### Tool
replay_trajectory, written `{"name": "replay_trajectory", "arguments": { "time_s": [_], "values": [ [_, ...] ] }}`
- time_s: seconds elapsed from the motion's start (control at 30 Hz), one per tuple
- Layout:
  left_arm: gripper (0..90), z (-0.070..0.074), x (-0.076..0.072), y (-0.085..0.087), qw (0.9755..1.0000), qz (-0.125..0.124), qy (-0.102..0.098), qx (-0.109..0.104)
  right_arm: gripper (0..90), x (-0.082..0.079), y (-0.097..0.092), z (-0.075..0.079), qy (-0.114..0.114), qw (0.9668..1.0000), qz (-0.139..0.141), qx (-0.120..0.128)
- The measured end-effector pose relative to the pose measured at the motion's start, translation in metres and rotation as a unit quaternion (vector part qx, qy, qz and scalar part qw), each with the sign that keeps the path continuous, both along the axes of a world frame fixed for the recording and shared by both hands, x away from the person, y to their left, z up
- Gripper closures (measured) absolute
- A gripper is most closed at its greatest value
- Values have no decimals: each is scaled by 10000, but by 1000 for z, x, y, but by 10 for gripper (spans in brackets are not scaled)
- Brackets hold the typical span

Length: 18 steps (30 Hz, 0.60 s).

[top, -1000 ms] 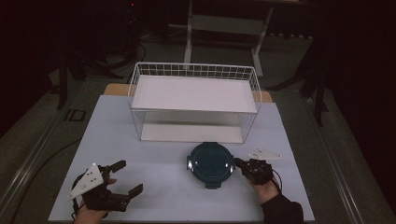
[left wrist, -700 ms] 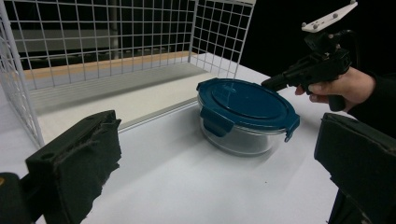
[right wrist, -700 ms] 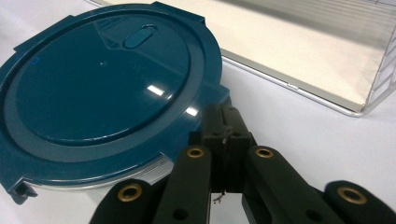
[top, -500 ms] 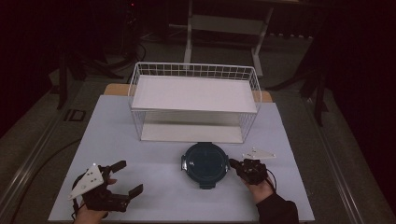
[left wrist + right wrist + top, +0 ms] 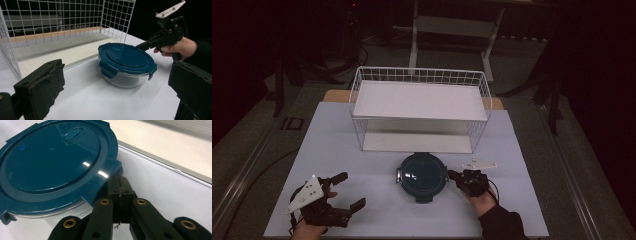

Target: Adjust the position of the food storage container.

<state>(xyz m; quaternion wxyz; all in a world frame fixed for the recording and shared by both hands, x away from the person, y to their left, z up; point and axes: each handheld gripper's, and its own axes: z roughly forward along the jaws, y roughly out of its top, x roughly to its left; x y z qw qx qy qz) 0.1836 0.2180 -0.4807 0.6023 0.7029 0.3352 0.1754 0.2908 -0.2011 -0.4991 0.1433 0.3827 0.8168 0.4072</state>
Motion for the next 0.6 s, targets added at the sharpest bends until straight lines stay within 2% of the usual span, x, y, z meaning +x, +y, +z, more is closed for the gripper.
{"name": "replay_trajectory", "arguments": {
  "time_s": [0.17,0.4,0.47,0.53,0.6],
  "values": [
    [5,0,0,0,10000,-21,3,23,900,0,12,-1,17,9999,164,-3],
    [5,-1,0,-1,10000,-33,19,28,900,3,15,-2,59,9998,159,98],
    [5,0,0,-1,10000,-49,52,24,892,1,13,0,-64,9999,119,38],
    [5,-1,1,-1,9999,-111,86,-75,870,-1,9,5,-126,9998,82,124],
    [5,-1,1,-1,9999,-108,87,-28,843,-3,6,10,-243,9995,88,190]
  ]
}}
